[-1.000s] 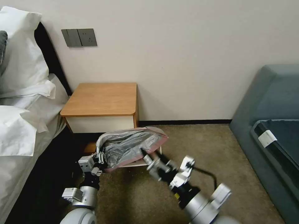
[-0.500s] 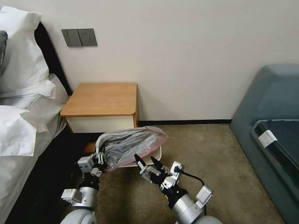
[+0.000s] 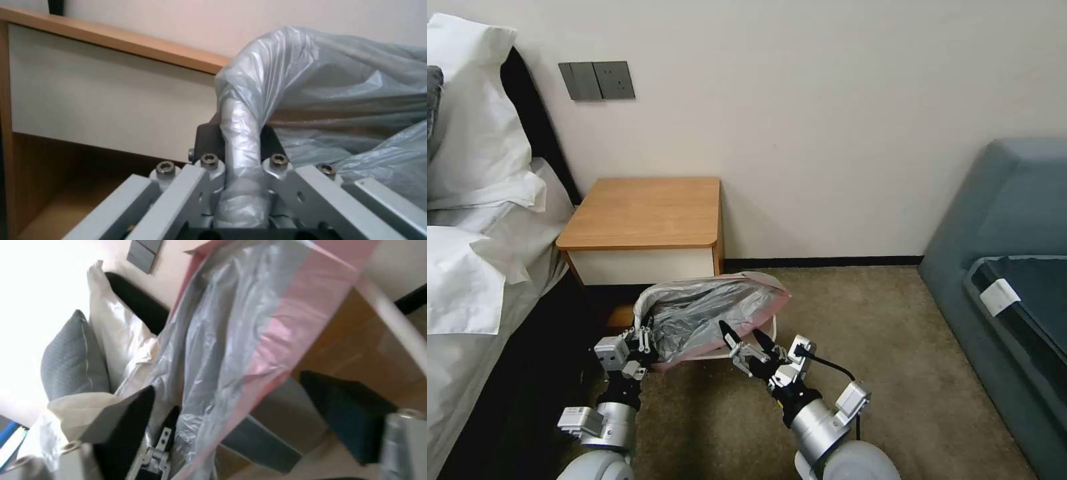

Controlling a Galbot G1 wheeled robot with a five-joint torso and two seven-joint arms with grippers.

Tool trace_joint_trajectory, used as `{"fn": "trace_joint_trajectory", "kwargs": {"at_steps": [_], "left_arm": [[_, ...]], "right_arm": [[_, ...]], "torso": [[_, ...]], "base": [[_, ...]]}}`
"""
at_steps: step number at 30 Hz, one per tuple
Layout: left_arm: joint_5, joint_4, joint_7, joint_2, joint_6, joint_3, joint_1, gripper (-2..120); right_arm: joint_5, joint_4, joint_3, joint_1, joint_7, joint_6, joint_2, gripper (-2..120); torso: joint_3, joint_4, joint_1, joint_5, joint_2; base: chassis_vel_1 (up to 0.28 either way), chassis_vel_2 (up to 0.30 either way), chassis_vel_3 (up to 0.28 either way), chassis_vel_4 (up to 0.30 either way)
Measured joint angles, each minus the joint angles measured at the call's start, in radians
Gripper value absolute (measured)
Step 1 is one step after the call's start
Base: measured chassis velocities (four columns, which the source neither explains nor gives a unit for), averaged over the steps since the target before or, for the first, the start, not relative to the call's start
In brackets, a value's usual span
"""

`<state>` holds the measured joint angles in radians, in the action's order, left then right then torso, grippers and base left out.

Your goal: Pick up the garbage bag from the table and place it over the trash can.

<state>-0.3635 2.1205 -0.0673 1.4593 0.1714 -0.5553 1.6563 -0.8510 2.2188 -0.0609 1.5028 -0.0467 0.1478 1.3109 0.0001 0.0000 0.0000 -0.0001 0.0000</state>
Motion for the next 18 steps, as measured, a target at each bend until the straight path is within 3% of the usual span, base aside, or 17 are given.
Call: {"fn": "trace_joint_trajectory", "kwargs": {"at_steps": [2,5,10,12,18], "left_arm": [[0.001,0.000,0.000,0.000,0.000,0.000,0.001,3],[0.003,0.001,0.000,0.002,0.000,0.001,0.003,3],[0.005,0.002,0.000,0.003,0.000,0.001,0.003,3],[0.008,0.002,0.000,0.005,-0.001,0.001,0.004,3],[0.010,0.003,0.001,0.005,-0.002,0.000,0.006,3]], "right_arm": [[0.001,-0.002,0.001,0.000,0.001,0.000,0.001,82],[0.013,-0.006,0.001,0.001,0.008,-0.003,0.003,63],[0.023,-0.006,0.001,0.001,0.011,-0.005,0.006,50],[0.027,-0.005,0.001,0.001,0.013,-0.007,0.007,37],[0.032,-0.005,0.001,0.001,0.016,-0.009,0.008,22]], "torso": [[0.000,0.0000,0.000,0.0000,0.000],[0.000,0.0000,0.000,0.0000,0.000],[0.000,0.0000,0.000,0.0000,0.000],[0.000,-0.0001,0.000,0.0000,0.000],[0.000,0.0000,0.000,0.0000,0.000]], "base": [[0.000,0.000,0.000,0.000],[0.000,0.000,0.000,0.000],[0.000,0.000,0.000,0.000],[0.000,0.000,0.000,0.000],[0.000,0.000,0.000,0.000]]}}
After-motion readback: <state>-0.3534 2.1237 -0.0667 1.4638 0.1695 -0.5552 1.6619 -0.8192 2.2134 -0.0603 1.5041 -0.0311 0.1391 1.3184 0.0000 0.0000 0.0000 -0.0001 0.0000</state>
